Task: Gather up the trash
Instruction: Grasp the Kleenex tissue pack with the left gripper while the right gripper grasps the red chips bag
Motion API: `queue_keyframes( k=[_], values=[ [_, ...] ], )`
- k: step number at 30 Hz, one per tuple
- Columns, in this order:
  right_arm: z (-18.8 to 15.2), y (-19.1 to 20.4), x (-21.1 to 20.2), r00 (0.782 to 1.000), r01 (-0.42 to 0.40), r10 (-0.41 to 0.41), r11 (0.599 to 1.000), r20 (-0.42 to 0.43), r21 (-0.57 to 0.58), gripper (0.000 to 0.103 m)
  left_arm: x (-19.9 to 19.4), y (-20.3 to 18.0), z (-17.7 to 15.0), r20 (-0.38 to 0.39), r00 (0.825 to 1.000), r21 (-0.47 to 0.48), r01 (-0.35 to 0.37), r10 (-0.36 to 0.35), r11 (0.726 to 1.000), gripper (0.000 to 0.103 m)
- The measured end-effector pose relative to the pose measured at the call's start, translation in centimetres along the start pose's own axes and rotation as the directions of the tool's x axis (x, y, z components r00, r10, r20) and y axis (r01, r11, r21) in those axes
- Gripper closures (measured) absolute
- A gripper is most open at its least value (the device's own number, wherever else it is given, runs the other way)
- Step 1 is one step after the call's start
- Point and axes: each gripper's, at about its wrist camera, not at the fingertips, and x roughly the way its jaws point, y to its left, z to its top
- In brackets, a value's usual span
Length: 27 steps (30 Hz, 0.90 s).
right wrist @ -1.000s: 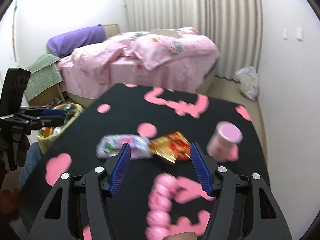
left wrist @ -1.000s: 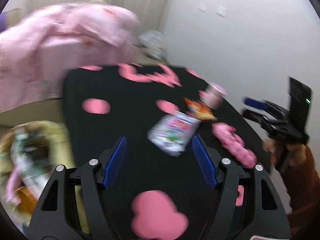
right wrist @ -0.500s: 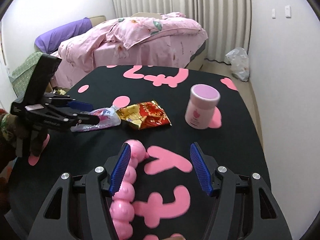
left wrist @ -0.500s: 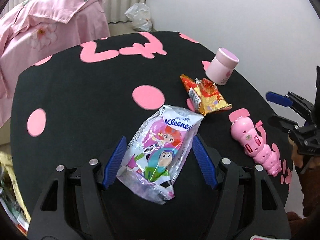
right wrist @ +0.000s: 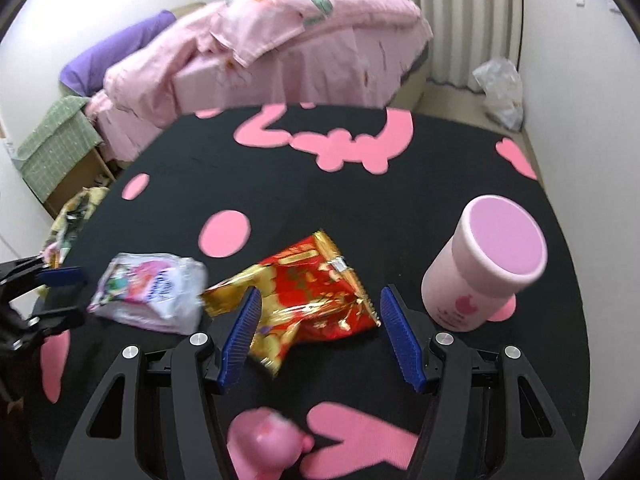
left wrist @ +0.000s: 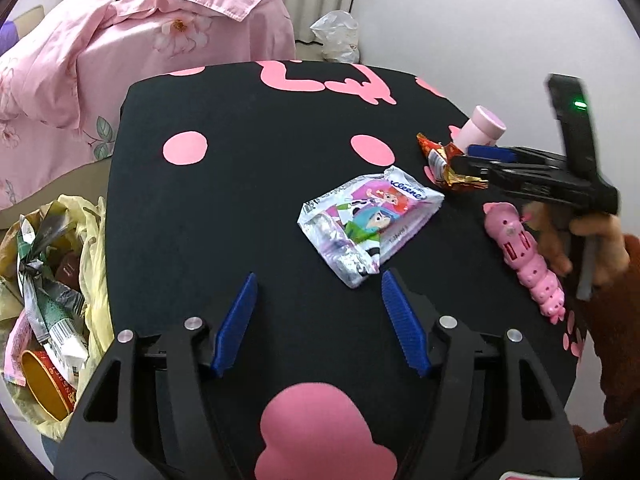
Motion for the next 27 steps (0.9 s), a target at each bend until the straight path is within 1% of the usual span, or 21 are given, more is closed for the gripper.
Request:
queue_keyframes(
  k=[3,4,5,7,9,13,15,17,19,21,23,25,27],
  values=[
    [-0.1,-0.4,0.2,0.999,-0.036,0.037,0.999,-0.009,0.032,0.044,-0.2,0.2,0.0,0.012,1.000,-0.002,0.014,-0.014,1.000,0.041],
    [-0.3,-0.4,0.1,0.999,-0.053,0.053,0.998,-0.012,0.034,0.046,-0.2,0.1,0.0,0.016,1.000,-0.004,0.019,-0.019,1.000,0.041],
    [-0.4,-0.3,0.0,0.997,-0.072,0.072,0.997,-0.014,0.029,0.049,-0.2,0.2,0.1,0.021,0.999,-0.006,0.027,-0.027,1.000,0.041],
    [-0.8,0.1,-0.2,0.994,-0.110,0.111,0.994,-0.017,0.014,0.058,-0.2,0.3,0.3,0.030,0.999,-0.008,0.042,-0.042,0.999,0.041],
    [-1.1,0.7,-0.7,0.991,-0.134,0.134,0.991,-0.011,-0.014,0.060,-0.2,0.3,0.5,0.048,0.996,-0.003,0.071,-0.071,0.997,0.041],
    [-1.8,1.8,-2.5,0.994,-0.101,0.104,0.992,0.034,-0.075,0.065,-0.1,0.0,1.1,0.067,0.989,0.038,0.132,-0.135,0.990,0.041],
    [-1.9,1.9,-3.7,0.994,-0.081,0.087,0.993,0.065,-0.084,0.067,0.2,-0.7,1.7,0.062,0.982,0.088,0.173,-0.179,0.981,0.041],
    [-2.0,1.7,-5.1,0.993,-0.052,0.060,0.995,0.099,-0.081,0.067,0.7,-1.5,2.4,0.055,0.979,0.128,0.187,-0.195,0.974,0.041],
    [-2.3,1.3,-6.5,0.991,-0.037,0.045,0.997,0.129,-0.068,0.067,1.7,-2.4,3.4,0.053,0.983,0.185,0.163,-0.176,0.969,0.040],
    [-2.9,1.1,-8.0,0.988,-0.031,0.039,0.998,0.152,-0.055,0.067,3.1,-3.0,4.4,0.040,0.990,0.221,0.121,-0.133,0.968,0.038],
    [-3.8,1.2,-9.4,0.985,-0.023,0.033,0.998,0.168,-0.057,0.067,4.4,-3.2,4.9,0.011,0.994,0.229,0.103,-0.109,0.968,0.038],
    [-5.1,1.9,-10.4,0.984,-0.018,0.032,0.997,0.173,-0.079,0.067,5.3,-3.1,5.0,-0.024,0.994,0.224,0.107,-0.105,0.969,0.038],
    [-6.9,3.0,-11.3,0.985,-0.025,0.044,0.993,0.169,-0.113,0.067,5.3,-3.1,4.8,-0.029,0.995,0.216,0.097,-0.093,0.972,0.038]
  ],
)
